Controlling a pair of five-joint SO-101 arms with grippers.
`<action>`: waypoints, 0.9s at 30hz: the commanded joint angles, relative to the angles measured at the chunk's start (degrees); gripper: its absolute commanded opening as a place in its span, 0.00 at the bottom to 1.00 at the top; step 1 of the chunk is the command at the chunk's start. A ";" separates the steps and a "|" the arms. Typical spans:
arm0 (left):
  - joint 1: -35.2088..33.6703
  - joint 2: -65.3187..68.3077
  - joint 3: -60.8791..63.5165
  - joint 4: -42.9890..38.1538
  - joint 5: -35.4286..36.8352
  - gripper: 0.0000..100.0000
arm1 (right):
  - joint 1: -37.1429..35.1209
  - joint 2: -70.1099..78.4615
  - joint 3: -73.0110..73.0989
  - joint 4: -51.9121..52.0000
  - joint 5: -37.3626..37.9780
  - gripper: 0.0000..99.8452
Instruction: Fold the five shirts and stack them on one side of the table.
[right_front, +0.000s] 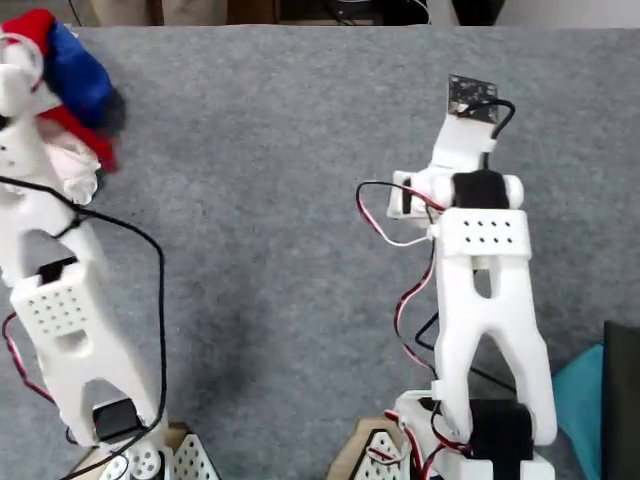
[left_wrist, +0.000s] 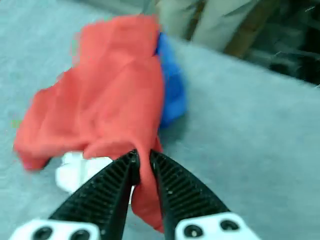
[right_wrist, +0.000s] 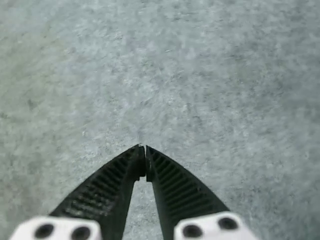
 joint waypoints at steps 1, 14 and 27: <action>6.15 -9.80 -2.37 0.62 2.37 0.02 | 3.30 -0.22 -2.86 0.62 -0.62 0.01; 32.09 -30.81 27.69 0.62 7.65 0.02 | 11.91 -0.22 -2.86 0.26 -0.62 0.01; 42.02 -36.00 55.91 0.53 7.65 0.02 | 15.43 0.22 -2.86 0.53 -0.09 0.01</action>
